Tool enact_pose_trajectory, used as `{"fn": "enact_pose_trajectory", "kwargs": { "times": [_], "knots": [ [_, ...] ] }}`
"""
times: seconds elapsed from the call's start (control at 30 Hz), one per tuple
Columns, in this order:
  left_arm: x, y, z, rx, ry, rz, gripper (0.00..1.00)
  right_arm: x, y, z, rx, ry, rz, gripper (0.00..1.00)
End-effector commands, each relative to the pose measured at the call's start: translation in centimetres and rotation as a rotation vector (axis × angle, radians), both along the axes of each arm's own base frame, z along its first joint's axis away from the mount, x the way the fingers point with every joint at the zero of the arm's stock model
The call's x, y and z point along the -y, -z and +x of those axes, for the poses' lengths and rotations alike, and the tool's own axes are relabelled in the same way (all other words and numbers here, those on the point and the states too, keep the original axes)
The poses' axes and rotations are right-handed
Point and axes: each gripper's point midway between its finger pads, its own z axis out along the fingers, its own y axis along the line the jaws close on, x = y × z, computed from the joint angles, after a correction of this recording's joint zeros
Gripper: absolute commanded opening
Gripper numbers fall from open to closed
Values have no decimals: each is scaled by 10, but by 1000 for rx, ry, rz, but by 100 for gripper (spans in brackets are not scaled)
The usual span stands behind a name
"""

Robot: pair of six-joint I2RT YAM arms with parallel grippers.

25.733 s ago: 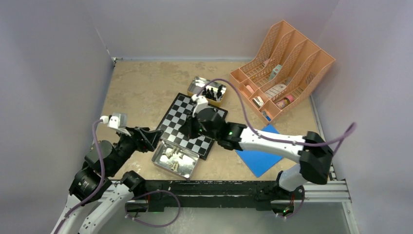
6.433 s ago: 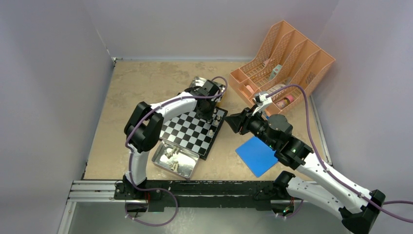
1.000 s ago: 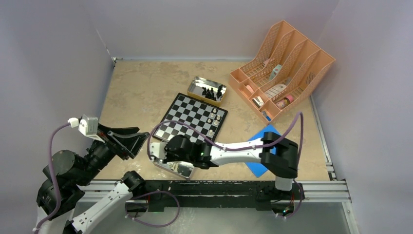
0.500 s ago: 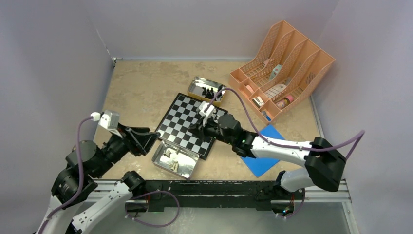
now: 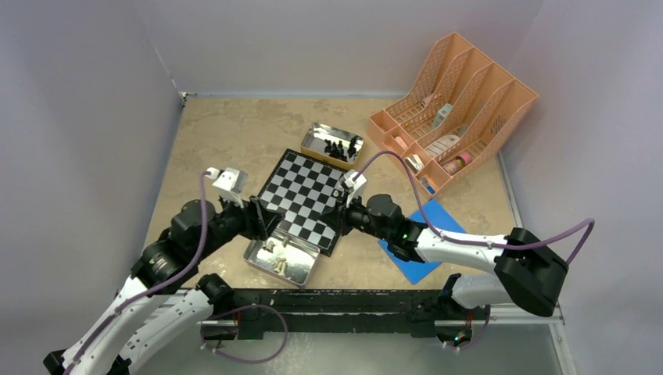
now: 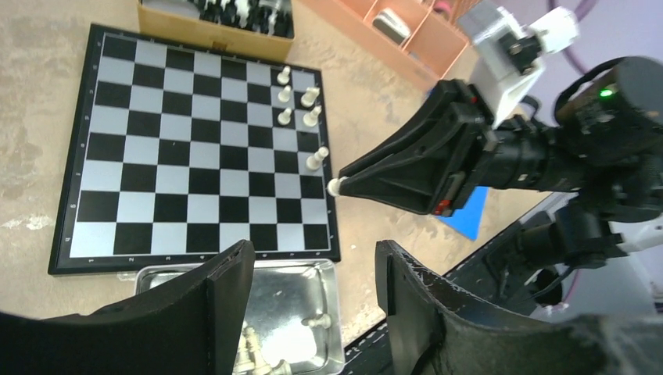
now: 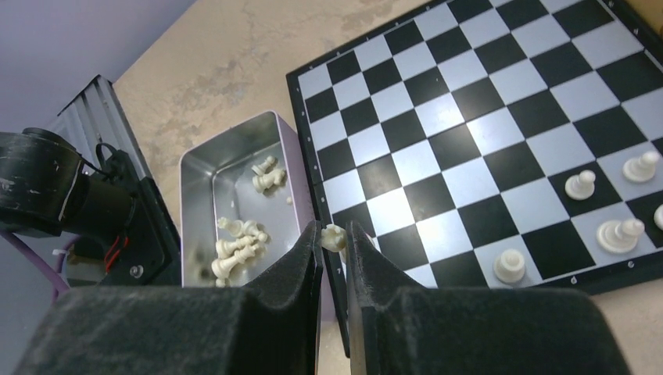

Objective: Set up the chess pieces on the board
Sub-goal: Place the chess piece on the chessboard.

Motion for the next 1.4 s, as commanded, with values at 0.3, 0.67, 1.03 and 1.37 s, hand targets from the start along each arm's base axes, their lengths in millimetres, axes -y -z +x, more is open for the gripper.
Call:
{"fn": "enact_pose_trajectory", "kwargs": {
  "times": [0.3,0.67,1.03,1.37],
  "knots": [
    [14,23,42,11,-41,120,73,7,-4,-6,-24,16,113,11],
    [-8,29,57,-14,-127,305,74,9,13,-14,-52,-10,96,11],
    [-17,22,48,51,-137,258,74,6,35,-14,-74,-16,66,11],
    [-18,25,48,45,-139,267,74,3,50,-12,-79,-21,47,11]
  ]
}}
